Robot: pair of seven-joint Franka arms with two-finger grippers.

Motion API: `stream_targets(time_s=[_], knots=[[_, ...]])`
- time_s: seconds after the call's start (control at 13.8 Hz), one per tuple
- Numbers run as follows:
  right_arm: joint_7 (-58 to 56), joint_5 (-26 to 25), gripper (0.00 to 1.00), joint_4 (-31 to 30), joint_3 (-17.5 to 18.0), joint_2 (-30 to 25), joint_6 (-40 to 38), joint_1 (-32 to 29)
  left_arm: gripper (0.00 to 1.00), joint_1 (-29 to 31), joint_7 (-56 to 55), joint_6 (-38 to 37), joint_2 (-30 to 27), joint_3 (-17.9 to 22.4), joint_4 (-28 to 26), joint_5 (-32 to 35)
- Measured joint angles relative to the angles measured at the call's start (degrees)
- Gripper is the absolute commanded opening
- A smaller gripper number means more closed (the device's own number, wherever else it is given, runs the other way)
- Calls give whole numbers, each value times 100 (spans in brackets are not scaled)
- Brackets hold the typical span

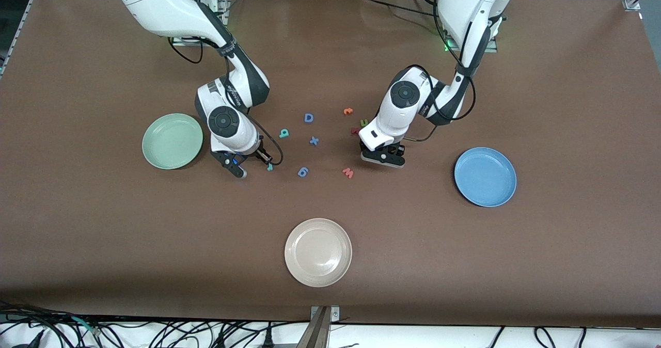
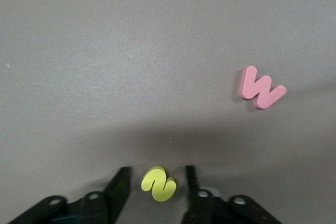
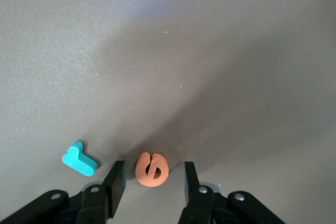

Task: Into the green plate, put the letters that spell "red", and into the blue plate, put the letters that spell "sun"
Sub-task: 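Grasp the yellow 2 with the left gripper while the right grasps orange 6, then drop the yellow 2 on the blue plate while the right drops 6 on green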

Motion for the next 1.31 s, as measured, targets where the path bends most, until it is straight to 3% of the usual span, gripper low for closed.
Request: stream_targets(time_s=[0.22, 0.36, 0.51, 0.65, 0.87, 1.02, 1.31], knots=[[0, 0, 40, -19, 0, 29, 97, 0, 16, -11, -165, -4, -30, -2, 8, 2], [0, 0, 15, -17, 2, 28, 142, 1, 12, -68, -290, -5, -19, -3, 10, 2], [-3, 0, 0, -15, 3, 27, 156, 2, 11, -74, -336, -52, -19, 3, 35, 2], [-3, 0, 0, -16, 2, 21, 155, 2, 10, -63, -332, -565, -22, 84, 251, 11], [-81, -3, 0, 27, -61, -71, -2, -7, 10, 114, 19, -2334, -75, 294, 1167, 124], [-505, -2, 0, 147, -304, -371, -689, -18, 11, 488, 659, -3397, -123, 330, 1732, 145], [-1673, 0, 0, 185, -907, -1144, -2007, -66, 13, 1500, 2267, -3993, -131, 348, 1877, 156]])
